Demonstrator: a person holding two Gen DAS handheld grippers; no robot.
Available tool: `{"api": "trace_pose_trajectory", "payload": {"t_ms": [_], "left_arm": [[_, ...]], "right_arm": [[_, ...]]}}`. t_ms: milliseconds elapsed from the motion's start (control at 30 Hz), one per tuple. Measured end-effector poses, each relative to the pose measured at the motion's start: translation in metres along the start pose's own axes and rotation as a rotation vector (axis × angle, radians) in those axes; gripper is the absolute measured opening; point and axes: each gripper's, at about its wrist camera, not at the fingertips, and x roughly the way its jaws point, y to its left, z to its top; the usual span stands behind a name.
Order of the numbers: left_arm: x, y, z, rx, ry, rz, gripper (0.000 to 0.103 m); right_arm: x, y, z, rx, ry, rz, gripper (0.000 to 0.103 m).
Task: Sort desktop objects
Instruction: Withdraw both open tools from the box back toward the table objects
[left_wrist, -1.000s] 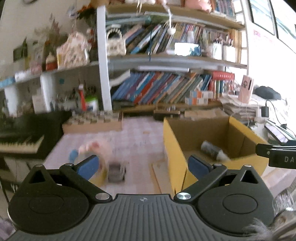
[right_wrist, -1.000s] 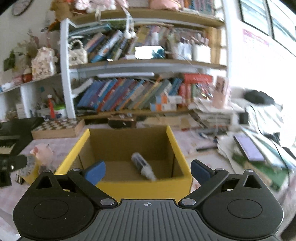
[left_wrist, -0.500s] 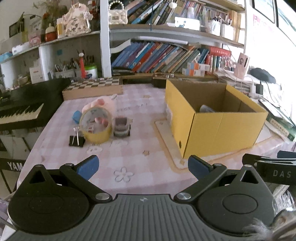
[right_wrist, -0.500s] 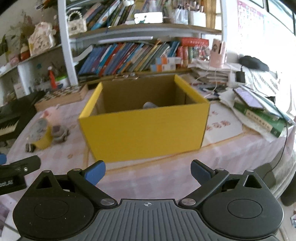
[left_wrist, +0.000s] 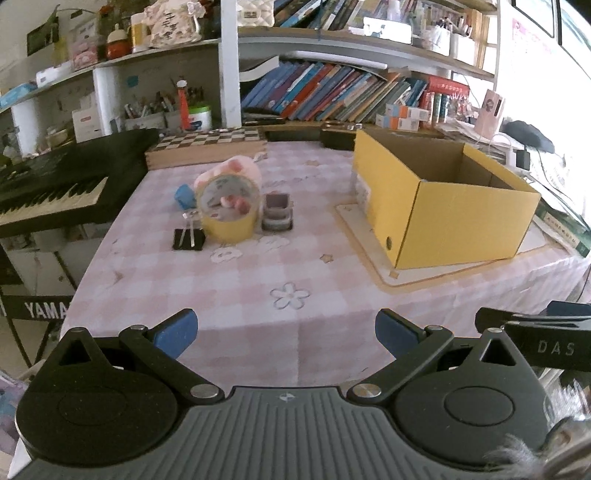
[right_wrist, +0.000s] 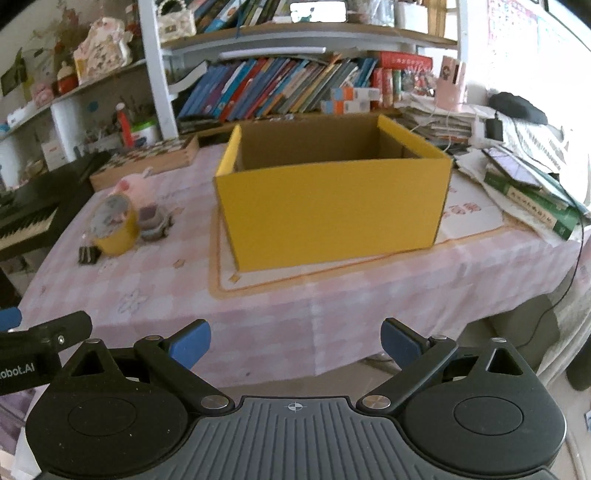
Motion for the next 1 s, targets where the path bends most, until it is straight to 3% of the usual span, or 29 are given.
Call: {"api": "trace_pose_trajectory", "payload": {"t_ms": [333,1000], "left_arm": [[-0.008,0.033,-0.010,-0.016,0.003,0.040,0.103],[-0.015,0.084,-0.015,-0.113,0.003,0.150,0.103]], "right_arm": [[-0.002,0.040,-0.012,-0.058,0.025,0.064,0.100],[0.013,0.099,-0.004,-0.181,0.034,0.177,0.100]]}}
